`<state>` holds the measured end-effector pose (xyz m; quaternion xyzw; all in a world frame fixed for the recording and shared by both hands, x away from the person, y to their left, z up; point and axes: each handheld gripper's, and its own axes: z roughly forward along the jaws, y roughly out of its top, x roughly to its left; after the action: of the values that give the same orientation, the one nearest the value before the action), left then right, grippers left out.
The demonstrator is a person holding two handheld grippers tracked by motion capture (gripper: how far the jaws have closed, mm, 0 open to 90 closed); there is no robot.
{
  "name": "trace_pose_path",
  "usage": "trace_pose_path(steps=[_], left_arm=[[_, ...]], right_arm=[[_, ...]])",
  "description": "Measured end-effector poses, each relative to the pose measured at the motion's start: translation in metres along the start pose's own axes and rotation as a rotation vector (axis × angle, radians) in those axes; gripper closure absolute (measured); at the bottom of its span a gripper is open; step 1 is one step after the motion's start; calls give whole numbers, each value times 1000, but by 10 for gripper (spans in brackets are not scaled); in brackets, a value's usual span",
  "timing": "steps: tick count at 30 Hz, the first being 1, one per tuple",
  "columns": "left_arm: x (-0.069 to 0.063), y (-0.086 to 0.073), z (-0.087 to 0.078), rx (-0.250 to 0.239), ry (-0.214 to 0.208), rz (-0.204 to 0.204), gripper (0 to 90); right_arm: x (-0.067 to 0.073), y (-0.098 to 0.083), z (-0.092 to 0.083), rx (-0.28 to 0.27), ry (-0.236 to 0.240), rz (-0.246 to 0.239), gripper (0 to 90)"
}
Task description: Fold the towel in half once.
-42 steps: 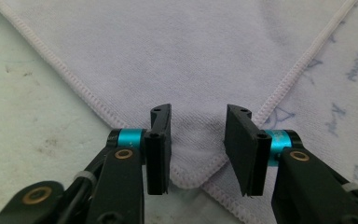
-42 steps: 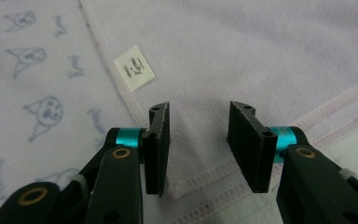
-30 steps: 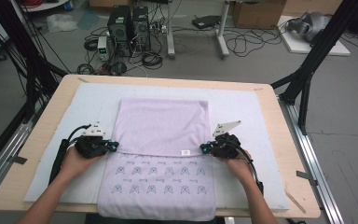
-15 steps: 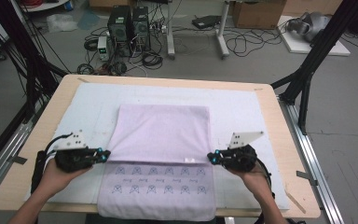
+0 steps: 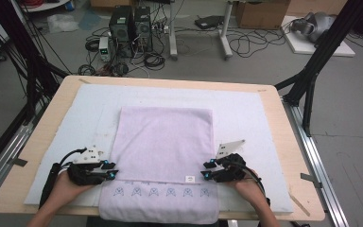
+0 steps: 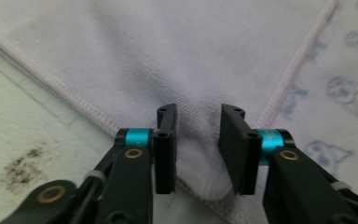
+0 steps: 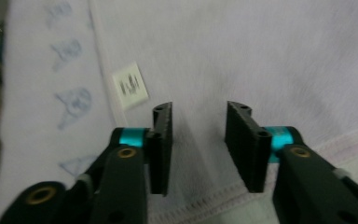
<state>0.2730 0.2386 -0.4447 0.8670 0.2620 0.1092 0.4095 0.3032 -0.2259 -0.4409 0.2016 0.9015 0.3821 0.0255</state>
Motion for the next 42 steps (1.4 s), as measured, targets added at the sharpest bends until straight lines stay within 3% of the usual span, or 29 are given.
trace_pose_path(steps=[2, 5, 6, 10, 12, 16, 20, 22, 24, 27, 31, 33, 36, 40, 42], left_arm=[[-1, 0, 0, -2, -3, 6, 822], [1, 2, -1, 3, -21, -15, 860], [2, 2, -3, -2, -27, -27, 863], [0, 10, -20, -49, -15, -24, 866], [-4, 15, -30, -68, 16, -8, 866], [-19, 20, -50, -88, 12, 22, 866], [-40, 4, -58, -116, -5, 44, 857], [-42, -4, -52, -101, 19, 30, 718], [-35, -5, -45, -82, 35, 18, 666], [-21, 3, -38, -76, 80, 5, 617], [6, 17, -27, -76, 116, -39, 580], [22, 25, -19, -73, 135, -56, 574], [48, 37, -7, -76, 127, -97, 580], [76, 52, 9, -97, 138, -168, 606], [88, 60, 16, -97, 161, -181, 606]], right_arm=[[3, -2, 1, -22, -25, -14, 752], [1, -1, 0, -18, 6, 26, 856], [0, 0, 0, -17, 7, 16, 868], [2, 6, -10, -47, -7, -7, 872], [3, 10, -20, -90, -6, -12, 872], [9, 17, -37, -127, 6, -31, 871], [29, 10, -47, -122, 45, -35, 871], [39, 1, -50, -143, 86, -20, 831], [39, -3, -47, -134, 90, -2, 754], [26, -2, -43, -149, 76, 43, 656], [-2, 10, -36, -147, -12, 83, 531], [-19, 17, -31, -134, -34, 107, 516], [-44, 29, -23, -132, -84, 130, 488], [-73, 49, -17, -99, -150, 124, 468], [-86, 59, -15, -83, -179, 126, 458]])
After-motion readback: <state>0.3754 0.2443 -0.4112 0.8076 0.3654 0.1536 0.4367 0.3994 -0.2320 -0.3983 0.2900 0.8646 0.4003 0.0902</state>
